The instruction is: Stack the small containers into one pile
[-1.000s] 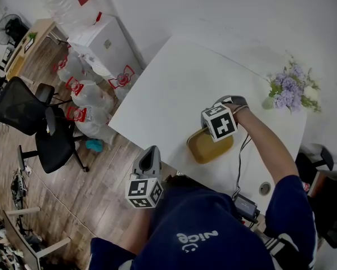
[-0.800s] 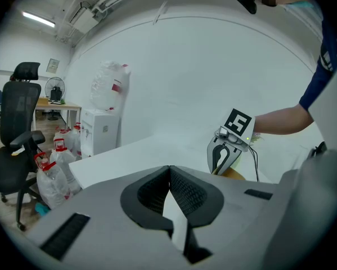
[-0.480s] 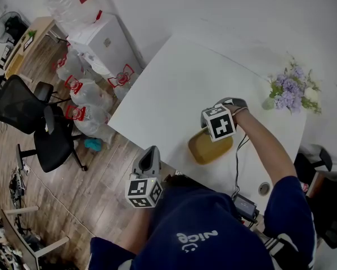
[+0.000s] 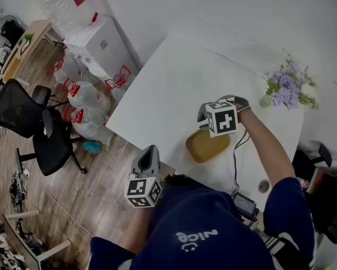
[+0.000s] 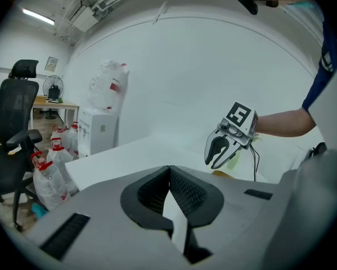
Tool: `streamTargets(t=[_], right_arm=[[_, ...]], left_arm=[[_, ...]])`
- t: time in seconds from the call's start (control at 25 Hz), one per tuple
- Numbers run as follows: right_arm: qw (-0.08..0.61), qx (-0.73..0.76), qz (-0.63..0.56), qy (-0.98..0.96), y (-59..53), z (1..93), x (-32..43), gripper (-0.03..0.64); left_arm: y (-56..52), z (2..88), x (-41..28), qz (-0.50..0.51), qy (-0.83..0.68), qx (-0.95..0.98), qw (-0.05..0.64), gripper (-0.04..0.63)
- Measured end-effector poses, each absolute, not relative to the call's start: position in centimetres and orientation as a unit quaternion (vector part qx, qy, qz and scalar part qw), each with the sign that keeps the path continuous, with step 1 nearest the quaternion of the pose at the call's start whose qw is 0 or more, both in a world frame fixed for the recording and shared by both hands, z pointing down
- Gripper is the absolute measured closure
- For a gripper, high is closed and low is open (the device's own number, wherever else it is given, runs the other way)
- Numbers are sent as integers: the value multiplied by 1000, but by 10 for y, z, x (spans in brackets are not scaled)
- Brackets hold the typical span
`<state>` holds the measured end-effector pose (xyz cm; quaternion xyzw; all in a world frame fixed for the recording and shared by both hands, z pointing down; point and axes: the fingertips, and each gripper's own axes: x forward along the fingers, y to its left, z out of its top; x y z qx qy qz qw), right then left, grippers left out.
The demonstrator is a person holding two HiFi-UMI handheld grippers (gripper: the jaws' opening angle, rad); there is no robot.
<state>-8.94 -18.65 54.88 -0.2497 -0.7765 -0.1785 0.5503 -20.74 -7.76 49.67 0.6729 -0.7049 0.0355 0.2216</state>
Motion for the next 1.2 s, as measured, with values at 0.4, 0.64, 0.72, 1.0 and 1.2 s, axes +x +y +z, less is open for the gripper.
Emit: streamTargets(t=[0.4, 0.64, 0.72, 1.0, 1.2], right_arm=[[397, -66, -107, -909, -201, 484, -80, 558], [308, 87, -120, -940, -204, 441, -56, 558], [281, 133, -108, -944, -200, 430, -45, 558], [193, 296, -51, -934, -184, 413, 0, 558], [152, 409, 2, -900, -174, 427, 33, 558]], left_arm=[[-91, 475, -194, 14, -683, 703, 199, 577], [-105, 453, -175, 3, -652, 739, 168, 577], [-109, 444, -167, 2, -641, 752, 154, 577], [-126, 419, -134, -1, -600, 792, 112, 577], [-131, 418, -113, 1, -576, 811, 107, 577]])
